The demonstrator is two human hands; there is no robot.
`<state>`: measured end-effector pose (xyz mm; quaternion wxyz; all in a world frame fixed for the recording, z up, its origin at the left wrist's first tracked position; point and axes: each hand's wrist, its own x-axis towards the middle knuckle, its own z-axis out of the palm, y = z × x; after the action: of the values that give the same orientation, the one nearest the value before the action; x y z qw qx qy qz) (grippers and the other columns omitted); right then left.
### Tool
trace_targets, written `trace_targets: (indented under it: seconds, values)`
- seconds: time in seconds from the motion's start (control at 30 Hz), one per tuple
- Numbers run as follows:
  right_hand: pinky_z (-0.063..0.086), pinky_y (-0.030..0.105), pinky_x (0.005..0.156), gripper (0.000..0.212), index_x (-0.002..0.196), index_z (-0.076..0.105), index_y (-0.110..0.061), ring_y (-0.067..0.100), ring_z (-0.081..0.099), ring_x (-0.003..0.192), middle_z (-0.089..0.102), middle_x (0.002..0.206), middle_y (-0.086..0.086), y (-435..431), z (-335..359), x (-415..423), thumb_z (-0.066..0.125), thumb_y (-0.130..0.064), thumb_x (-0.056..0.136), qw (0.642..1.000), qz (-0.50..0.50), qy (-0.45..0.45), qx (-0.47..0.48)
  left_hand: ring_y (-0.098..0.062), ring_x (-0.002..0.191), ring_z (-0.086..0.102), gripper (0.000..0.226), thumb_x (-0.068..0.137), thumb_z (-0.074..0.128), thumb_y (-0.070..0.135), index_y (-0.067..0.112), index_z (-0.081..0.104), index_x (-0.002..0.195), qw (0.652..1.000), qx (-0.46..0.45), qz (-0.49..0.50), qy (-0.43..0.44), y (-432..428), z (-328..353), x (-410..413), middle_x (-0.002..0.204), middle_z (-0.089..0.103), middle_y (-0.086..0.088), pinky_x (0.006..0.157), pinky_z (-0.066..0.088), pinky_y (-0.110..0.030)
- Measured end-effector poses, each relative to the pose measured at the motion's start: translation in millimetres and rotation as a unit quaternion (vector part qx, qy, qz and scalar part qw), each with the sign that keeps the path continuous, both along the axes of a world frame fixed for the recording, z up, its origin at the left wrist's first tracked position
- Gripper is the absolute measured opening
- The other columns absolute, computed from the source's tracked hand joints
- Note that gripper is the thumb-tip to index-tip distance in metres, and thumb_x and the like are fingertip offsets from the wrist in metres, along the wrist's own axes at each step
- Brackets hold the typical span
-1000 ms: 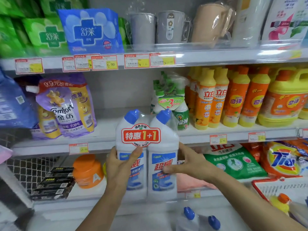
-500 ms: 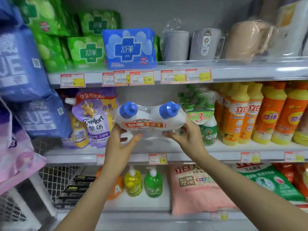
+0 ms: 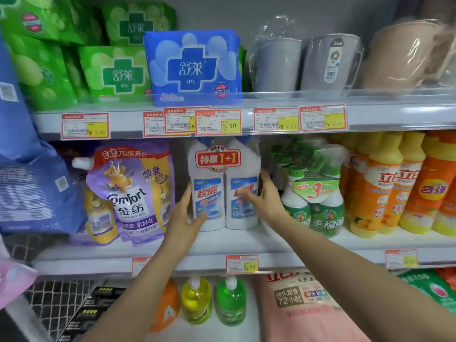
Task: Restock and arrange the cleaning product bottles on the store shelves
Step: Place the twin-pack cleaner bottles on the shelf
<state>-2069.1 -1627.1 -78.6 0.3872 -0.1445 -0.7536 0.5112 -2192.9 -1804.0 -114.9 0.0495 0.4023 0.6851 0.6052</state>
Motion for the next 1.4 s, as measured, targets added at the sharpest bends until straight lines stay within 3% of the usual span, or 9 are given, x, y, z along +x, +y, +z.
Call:
trace_targets:
  seconds: [0.2,0.43,0.53,0.77,0.97,1.13,1.23,1.33,1.4]
  values:
    - [0.056,0.020,0.078,0.046,0.128,0.042,-0.020,0.004,0.068,0.092,0.067,0.114,0.001,25.4,-7.2,-35.8,0.069,-0.012,0.092,1.000,-0.014,-0.013,-0.024,-0.014,0.130,0.050,0.088,0.089,0.065,0.002,0.062,0.016,0.131,0.998,-0.056,0.013,-0.021,30.0,-13.0,-23.7,0.141,0.050,0.009,0.106,0.044,-0.040]
    - [0.053,0.024,0.092,0.053,0.137,0.041,-0.005,0.025,0.061,0.114,0.061,0.129,0.013,31.0,-5.3,-54.9,0.068,-0.007,0.091,0.997,-0.055,-0.043,-0.018,-0.011,0.119,0.049,0.072,0.092,0.064,0.007,0.025,0.027,0.151,0.993,-0.109,0.028,-0.028,56.9,-3.2,-22.6,0.128,0.050,0.011,0.099,0.037,-0.026]
    - [0.046,0.052,0.101,0.059,0.133,0.042,-0.005,0.034,0.056,0.119,0.058,0.128,0.018,13.9,0.2,-39.7,0.071,-0.024,0.085,0.994,-0.071,-0.068,0.047,-0.022,0.124,0.051,0.058,0.090,0.063,0.007,0.013,0.041,0.144,0.980,-0.097,0.143,0.095,47.5,4.3,-1.8,0.134,0.055,-0.005,0.101,0.039,-0.033]
    - [0.044,0.024,0.102,0.041,0.134,0.054,-0.011,0.009,0.055,0.121,0.058,0.129,0.003,-33.4,-21.2,125.9,0.063,-0.017,0.095,0.978,0.027,-0.062,0.196,-0.020,0.101,0.056,0.036,0.083,0.050,0.015,0.017,0.051,0.119,0.953,0.049,0.015,0.298,25.9,-47.8,146.4,0.110,0.057,0.000,0.090,0.045,-0.031]
    - [0.054,0.025,0.080,0.014,0.108,0.061,-0.028,0.006,0.066,0.089,0.069,0.098,-0.007,7.5,-117.3,277.4,0.061,-0.028,0.093,0.959,-0.025,-0.250,0.130,-0.003,0.091,0.056,0.032,0.081,0.053,0.028,0.045,0.049,0.109,0.972,-0.125,-0.150,0.130,39.3,-157.8,232.2,0.102,0.053,0.021,0.081,0.044,-0.019]
    - [0.030,0.017,0.108,0.074,0.151,0.032,-0.023,0.012,0.041,0.136,0.036,0.154,-0.004,14.0,-206.5,367.1,0.067,-0.046,0.090,0.818,0.053,-0.567,0.084,-0.010,0.123,0.049,0.065,0.090,0.068,0.022,0.035,0.032,0.141,0.880,-0.368,-0.297,0.045,39.3,-243.8,266.8,0.138,0.039,0.009,0.095,0.033,-0.009]
    - [0.028,0.019,0.108,0.080,0.150,0.036,-0.024,0.013,0.041,0.135,0.042,0.148,-0.007,3.1,-243.2,370.8,0.074,-0.046,0.084,0.826,0.046,-0.559,0.054,-0.012,0.101,0.060,0.050,0.087,0.067,0.026,0.047,0.039,0.123,0.875,-0.386,-0.291,-0.005,34.7,-259.4,275.1,0.127,0.054,0.007,0.091,0.046,-0.020]
    - [0.039,0.025,0.081,0.043,0.116,0.062,-0.017,0.021,0.059,0.100,0.065,0.110,-0.003,-1.0,-264.9,363.6,0.076,-0.040,0.083,0.849,-0.023,-0.524,0.055,-0.009,0.098,0.063,0.044,0.075,0.060,0.050,0.044,0.049,0.117,0.886,-0.382,-0.259,-0.051,34.1,-267.5,273.9,0.120,0.063,0.005,0.089,0.052,-0.033]
    - [0.035,0.027,0.070,0.029,0.097,0.064,-0.017,0.020,0.055,0.081,0.061,0.087,-0.005,-4.4,-270.0,362.0,0.075,-0.038,0.082,0.867,-0.062,-0.491,0.050,-0.008,0.101,0.063,0.042,0.084,0.066,0.033,0.034,0.049,0.123,0.889,-0.375,-0.253,-0.068,32.5,-270.2,274.0,0.126,0.061,0.002,0.089,0.053,-0.032]
